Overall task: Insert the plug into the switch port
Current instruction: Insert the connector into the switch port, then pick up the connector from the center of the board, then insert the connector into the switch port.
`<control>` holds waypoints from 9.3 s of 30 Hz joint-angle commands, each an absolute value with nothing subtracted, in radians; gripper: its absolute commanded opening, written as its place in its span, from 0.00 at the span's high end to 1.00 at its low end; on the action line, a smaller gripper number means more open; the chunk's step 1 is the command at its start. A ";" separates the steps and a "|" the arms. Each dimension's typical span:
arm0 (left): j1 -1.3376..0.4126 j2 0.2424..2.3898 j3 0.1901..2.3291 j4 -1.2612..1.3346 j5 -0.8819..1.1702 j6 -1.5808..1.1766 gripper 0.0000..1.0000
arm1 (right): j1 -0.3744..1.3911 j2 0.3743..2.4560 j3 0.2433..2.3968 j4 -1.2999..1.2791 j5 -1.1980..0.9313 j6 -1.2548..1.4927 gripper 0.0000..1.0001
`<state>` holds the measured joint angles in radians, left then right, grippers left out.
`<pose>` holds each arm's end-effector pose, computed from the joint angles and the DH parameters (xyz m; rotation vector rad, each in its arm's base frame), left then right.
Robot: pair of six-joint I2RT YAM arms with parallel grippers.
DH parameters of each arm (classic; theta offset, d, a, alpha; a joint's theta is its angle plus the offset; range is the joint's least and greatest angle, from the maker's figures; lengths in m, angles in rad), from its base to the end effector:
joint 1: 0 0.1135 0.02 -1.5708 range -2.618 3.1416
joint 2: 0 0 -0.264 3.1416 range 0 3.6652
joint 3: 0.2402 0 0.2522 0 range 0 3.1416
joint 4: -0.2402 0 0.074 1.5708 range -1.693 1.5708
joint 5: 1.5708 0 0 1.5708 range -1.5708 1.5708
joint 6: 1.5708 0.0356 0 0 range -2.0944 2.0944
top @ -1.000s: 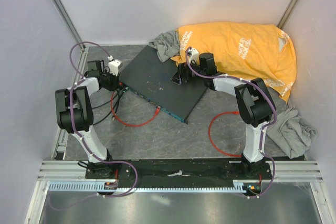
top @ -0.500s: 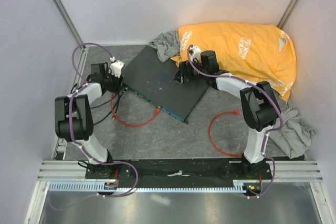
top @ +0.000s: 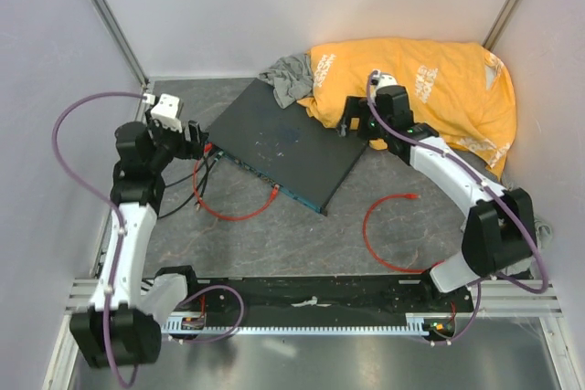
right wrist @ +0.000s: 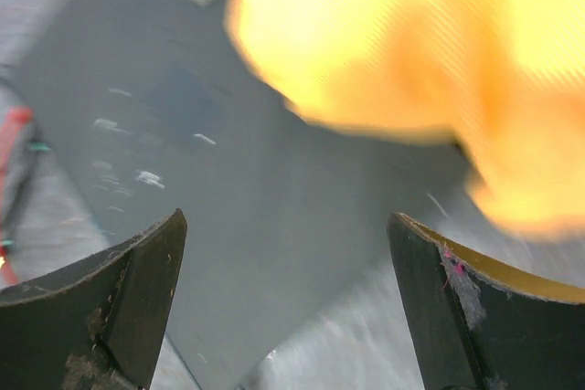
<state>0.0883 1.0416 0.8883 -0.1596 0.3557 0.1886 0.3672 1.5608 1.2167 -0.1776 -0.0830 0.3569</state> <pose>0.2403 0.0088 0.3302 0.3344 1.8358 -0.1436 0.3378 0.1331 0.2968 -0.0622 2.1330 0.5200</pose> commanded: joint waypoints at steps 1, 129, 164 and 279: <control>0.072 0.804 0.763 -0.149 0.434 -0.020 0.14 | 0.341 1.405 1.100 -0.400 0.182 0.454 0.02; -0.937 0.991 0.479 0.469 -0.259 -0.634 0.98 | 0.537 1.482 0.680 1.077 -0.555 1.126 0.40; -0.969 0.980 0.586 0.428 -0.344 -0.098 0.35 | 0.650 1.324 0.655 0.690 -0.284 0.963 1.00; 0.115 1.701 0.971 0.058 0.361 0.508 0.98 | 0.437 1.884 1.170 0.474 -0.387 0.322 0.05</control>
<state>0.1013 1.7470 0.9539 -0.0963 0.4198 0.4507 0.4366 1.8908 1.1542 0.4324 -0.3695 0.3397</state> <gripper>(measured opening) 0.069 0.947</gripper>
